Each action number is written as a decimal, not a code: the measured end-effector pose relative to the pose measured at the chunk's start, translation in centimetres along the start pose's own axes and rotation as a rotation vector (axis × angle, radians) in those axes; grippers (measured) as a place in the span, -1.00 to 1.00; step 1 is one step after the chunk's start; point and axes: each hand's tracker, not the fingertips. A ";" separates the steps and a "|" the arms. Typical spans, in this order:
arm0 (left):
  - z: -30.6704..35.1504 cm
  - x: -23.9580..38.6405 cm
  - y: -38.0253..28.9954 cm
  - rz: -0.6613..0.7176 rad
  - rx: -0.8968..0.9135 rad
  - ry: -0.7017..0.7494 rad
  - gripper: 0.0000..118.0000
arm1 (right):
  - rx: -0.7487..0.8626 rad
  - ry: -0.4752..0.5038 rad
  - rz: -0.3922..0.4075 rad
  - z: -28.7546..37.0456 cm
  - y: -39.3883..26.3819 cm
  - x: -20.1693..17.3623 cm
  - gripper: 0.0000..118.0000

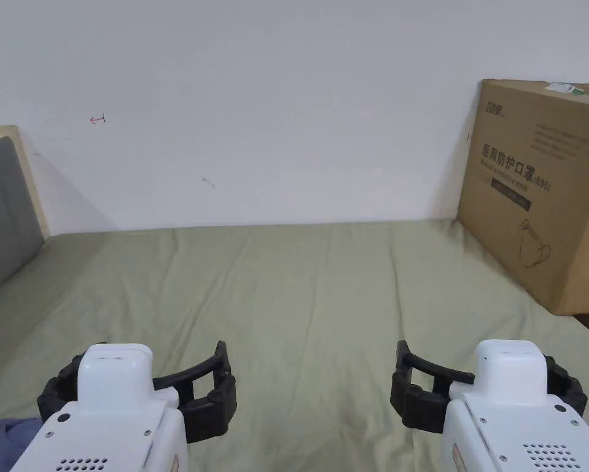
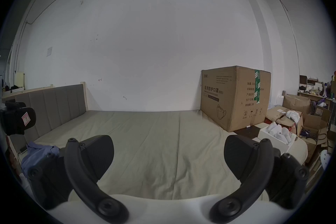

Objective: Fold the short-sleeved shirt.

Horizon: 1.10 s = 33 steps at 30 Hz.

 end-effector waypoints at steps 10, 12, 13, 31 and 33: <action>-0.2 0.3 -0.2 -0.012 -0.009 -0.003 0.94 | -0.007 0.003 -0.008 -0.1 -0.1 0.1 1.00; -0.2 0.1 -0.1 0.012 -0.004 -0.012 0.94 | -0.001 -0.003 0.005 -0.1 0.2 0.0 1.00; -0.1 -0.1 -0.1 0.059 0.007 -0.023 0.94 | 0.010 -0.044 0.073 0.1 0.5 -0.5 1.00; -0.4 -2.2 -1.0 0.370 0.009 0.040 0.94 | 0.018 0.049 0.457 -0.2 -0.6 -5.3 1.00; -0.6 -0.3 -0.8 0.065 0.067 0.051 0.95 | -0.023 0.077 0.180 -0.6 0.1 -3.3 1.00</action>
